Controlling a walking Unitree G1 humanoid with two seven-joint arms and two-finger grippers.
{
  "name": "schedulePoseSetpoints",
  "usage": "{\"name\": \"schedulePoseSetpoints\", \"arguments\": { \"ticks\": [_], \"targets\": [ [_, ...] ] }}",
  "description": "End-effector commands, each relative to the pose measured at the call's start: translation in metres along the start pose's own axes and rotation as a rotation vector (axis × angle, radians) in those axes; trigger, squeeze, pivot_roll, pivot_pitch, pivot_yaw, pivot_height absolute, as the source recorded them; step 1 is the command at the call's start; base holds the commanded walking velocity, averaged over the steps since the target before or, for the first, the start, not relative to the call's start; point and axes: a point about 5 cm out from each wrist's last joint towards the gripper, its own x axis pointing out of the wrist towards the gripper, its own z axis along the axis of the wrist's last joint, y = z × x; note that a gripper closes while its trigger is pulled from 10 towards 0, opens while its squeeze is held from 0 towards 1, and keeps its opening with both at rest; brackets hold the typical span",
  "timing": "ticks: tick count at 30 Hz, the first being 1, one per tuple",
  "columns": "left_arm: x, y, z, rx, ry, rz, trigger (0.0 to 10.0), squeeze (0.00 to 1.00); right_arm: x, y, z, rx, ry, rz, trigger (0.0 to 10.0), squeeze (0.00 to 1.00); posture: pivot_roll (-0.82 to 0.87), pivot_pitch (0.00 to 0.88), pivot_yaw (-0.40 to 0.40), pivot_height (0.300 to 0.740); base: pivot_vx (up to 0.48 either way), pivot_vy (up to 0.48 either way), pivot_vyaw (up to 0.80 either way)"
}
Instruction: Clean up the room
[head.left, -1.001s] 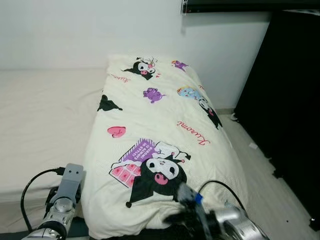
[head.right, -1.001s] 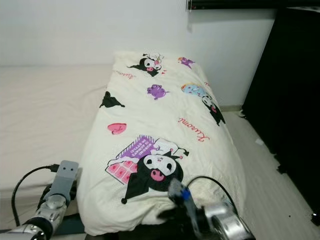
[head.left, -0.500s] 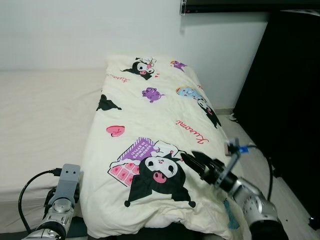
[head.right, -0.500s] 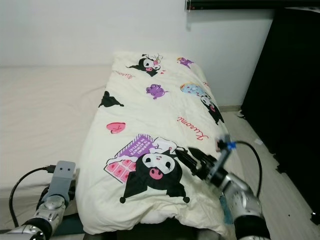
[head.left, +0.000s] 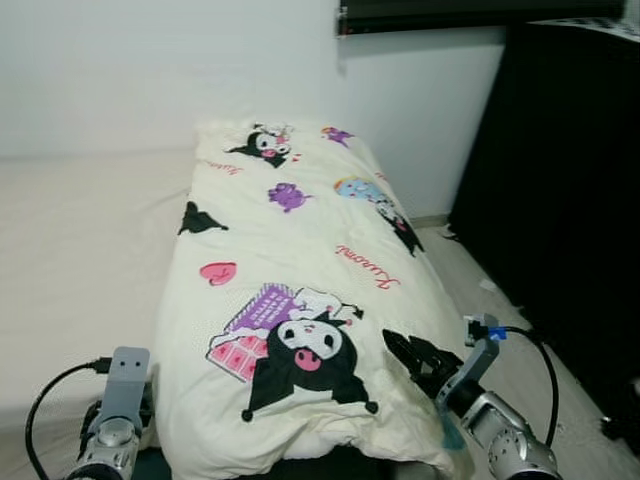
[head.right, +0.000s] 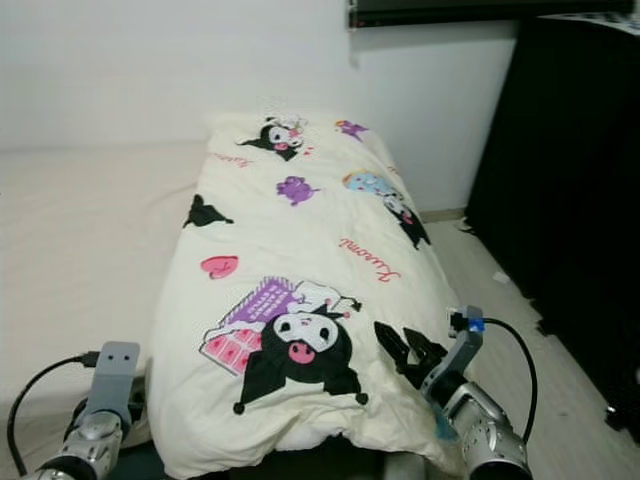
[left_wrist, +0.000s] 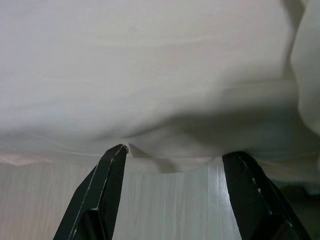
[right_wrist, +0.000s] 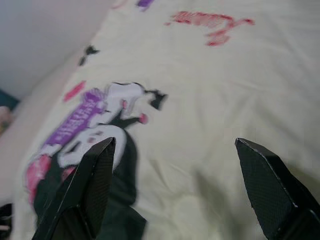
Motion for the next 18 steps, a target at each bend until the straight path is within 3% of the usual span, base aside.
{"name": "schedulePoseSetpoints", "arguments": {
  "ticks": [1, 18],
  "targets": [
    [0.003, 0.011, 0.005, -0.008, -0.016, 0.037, 10.0, 0.00, 0.000, 0.000, -0.006, -0.012, 0.026, -0.010, 10.0, 0.00, -0.13, 0.000, 0.007, 0.578, 0.000, 0.000, 0.00],
    [-0.011, 0.003, -0.048, 0.103, 0.149, -0.022, 10.0, 0.00, -0.019, -0.017, -0.049, 0.020, 0.146, -0.159, 10.0, 0.00, -0.13, 0.000, 0.012, 0.651, 0.000, 0.000, 0.00]
  ]
}}
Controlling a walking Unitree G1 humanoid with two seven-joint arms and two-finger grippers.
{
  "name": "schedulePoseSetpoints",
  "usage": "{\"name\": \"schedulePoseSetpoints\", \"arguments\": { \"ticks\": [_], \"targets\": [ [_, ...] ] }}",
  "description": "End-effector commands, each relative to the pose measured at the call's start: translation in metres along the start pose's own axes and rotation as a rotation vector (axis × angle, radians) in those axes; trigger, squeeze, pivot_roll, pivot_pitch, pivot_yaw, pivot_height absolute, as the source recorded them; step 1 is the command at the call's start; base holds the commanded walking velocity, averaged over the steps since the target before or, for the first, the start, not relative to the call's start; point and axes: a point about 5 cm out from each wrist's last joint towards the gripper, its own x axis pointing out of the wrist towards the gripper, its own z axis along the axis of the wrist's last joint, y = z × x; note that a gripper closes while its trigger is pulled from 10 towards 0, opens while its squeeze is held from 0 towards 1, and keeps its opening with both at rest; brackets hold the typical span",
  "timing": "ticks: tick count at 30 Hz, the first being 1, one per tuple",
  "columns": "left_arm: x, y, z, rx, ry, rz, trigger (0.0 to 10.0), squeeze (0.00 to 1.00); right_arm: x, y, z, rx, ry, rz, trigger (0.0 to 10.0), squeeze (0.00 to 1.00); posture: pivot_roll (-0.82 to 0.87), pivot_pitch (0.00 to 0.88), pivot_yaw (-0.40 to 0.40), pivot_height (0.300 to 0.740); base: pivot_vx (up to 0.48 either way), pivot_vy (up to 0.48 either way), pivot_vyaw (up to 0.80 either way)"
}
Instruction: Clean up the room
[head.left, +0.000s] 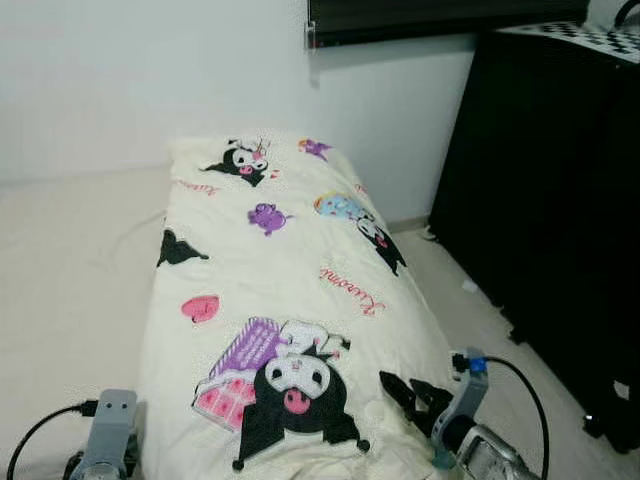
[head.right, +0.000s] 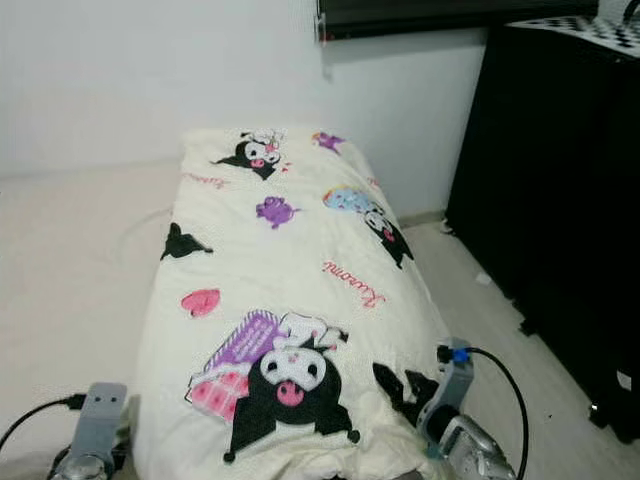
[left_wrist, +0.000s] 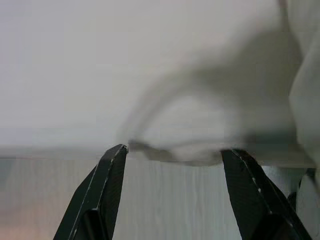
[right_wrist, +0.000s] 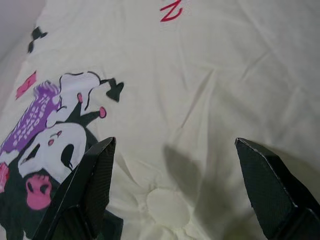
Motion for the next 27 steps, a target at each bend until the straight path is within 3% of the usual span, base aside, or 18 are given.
{"name": "schedulePoseSetpoints", "arguments": {
  "ticks": [1, 7, 14, 23, 26, 27],
  "targets": [
    [-0.001, -0.003, -0.002, 0.019, 0.009, -0.012, 10.0, 0.00, -0.002, -0.002, -0.005, 0.006, 0.006, -0.020, 10.0, 0.00, -0.13, 0.000, 0.012, 0.656, 0.000, 0.000, 0.00],
    [-0.002, -0.004, -0.011, 0.029, 0.040, -0.025, 10.0, 0.00, -0.005, -0.005, -0.012, 0.013, 0.024, -0.040, 10.0, 0.00, -0.13, 0.000, 0.011, 0.681, 0.000, 0.000, 0.00],
    [-0.004, -0.006, -0.019, 0.043, 0.067, -0.041, 10.0, 0.00, -0.005, -0.005, -0.015, 0.013, 0.028, -0.042, 10.0, 0.00, -0.14, 0.000, 0.010, 0.715, -0.453, 0.000, 0.00],
    [-0.005, -0.009, -0.019, 0.059, 0.060, -0.055, 10.0, 0.00, -0.003, -0.004, -0.015, 0.001, 0.029, -0.034, 10.0, 0.00, -0.14, 0.000, 0.010, 0.740, 0.000, 0.000, 0.00],
    [-0.005, -0.010, -0.020, 0.054, 0.066, -0.056, 10.0, 0.00, -0.003, -0.004, -0.016, -0.033, 0.038, -0.061, 10.0, 0.00, -0.14, 0.000, 0.009, 0.740, 0.000, 0.000, 0.00],
    [-0.005, -0.010, -0.021, 0.044, 0.075, -0.058, 10.0, 0.00, -0.003, -0.008, -0.020, -0.070, 0.070, -0.124, 10.0, 0.00, -0.14, 0.000, 0.009, 0.740, 0.000, 0.000, 0.00]
  ]
}}
